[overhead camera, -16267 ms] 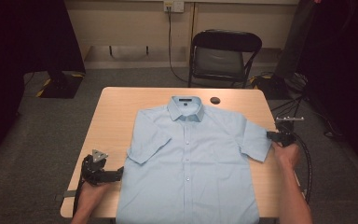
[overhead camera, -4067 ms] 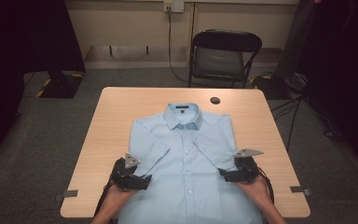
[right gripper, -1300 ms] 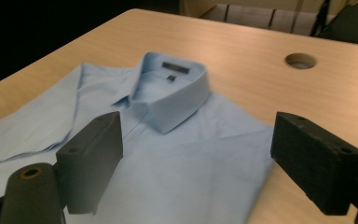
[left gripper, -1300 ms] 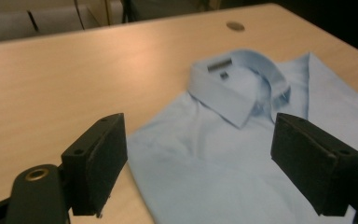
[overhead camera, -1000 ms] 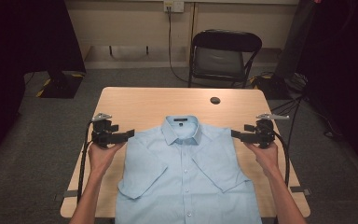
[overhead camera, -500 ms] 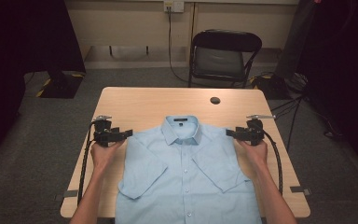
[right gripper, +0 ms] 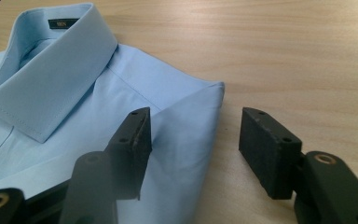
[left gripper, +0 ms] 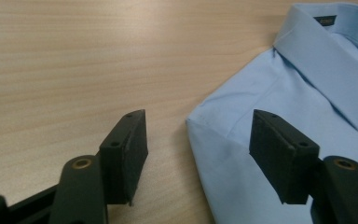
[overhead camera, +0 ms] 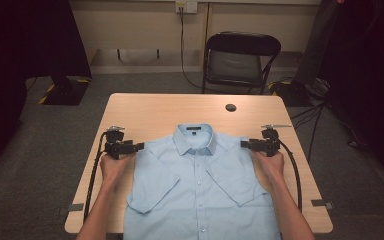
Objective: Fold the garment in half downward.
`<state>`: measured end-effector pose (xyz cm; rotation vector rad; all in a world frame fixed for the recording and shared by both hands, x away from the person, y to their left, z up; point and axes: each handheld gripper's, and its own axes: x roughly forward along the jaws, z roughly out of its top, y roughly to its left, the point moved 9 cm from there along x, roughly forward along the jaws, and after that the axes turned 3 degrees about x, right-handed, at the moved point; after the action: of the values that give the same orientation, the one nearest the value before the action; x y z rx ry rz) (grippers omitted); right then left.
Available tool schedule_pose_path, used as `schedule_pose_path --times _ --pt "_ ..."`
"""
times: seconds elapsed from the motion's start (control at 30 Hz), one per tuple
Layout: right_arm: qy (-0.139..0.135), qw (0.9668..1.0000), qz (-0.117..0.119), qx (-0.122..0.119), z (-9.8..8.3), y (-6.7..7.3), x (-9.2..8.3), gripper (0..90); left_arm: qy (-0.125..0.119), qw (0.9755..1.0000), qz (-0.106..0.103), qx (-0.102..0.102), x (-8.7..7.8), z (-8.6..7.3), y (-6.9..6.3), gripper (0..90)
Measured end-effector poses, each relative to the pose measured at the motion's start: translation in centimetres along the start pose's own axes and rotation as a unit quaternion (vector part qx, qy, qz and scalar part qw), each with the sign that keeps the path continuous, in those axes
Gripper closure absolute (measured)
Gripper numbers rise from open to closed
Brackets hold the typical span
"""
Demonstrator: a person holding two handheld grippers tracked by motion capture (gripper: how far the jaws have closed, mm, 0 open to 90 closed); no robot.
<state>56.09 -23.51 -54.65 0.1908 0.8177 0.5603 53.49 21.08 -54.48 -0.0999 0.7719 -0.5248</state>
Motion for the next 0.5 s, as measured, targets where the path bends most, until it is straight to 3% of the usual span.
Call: schedule_pose_path --times 0.07,0.13,0.2,0.23,0.3,0.5 --pt "0.002 1.0000 -0.003 0.000 -0.11 -0.05 0.20 45.4 0.011 0.9997 0.015 0.017 0.25 -0.16 -0.11 38.5" --pt "0.002 1.0000 -0.002 0.000 -0.21 -0.03 0.31 47.4 0.009 0.9998 0.014 0.014 0.46 -0.16 -0.20 39.8" --pt "0.002 1.0000 -0.003 -0.001 -0.20 -0.03 0.33 49.0 0.011 0.9995 0.026 0.014 0.66 -0.26 0.01 38.2" --pt "0.002 1.0000 -0.003 -0.001 -0.20 -0.03 0.34 50.3 0.008 0.9996 0.021 0.018 0.75 -0.24 -0.13 39.0" --pt "0.002 1.0000 -0.001 0.000 -0.24 0.03 0.38 51.9 0.010 0.9991 0.031 0.028 0.79 -0.27 -0.15 41.3" --pt "0.005 1.0000 0.001 0.002 -0.39 0.25 0.41 57.8 0.012 0.9987 0.020 0.046 0.83 -0.49 -0.64 51.2"
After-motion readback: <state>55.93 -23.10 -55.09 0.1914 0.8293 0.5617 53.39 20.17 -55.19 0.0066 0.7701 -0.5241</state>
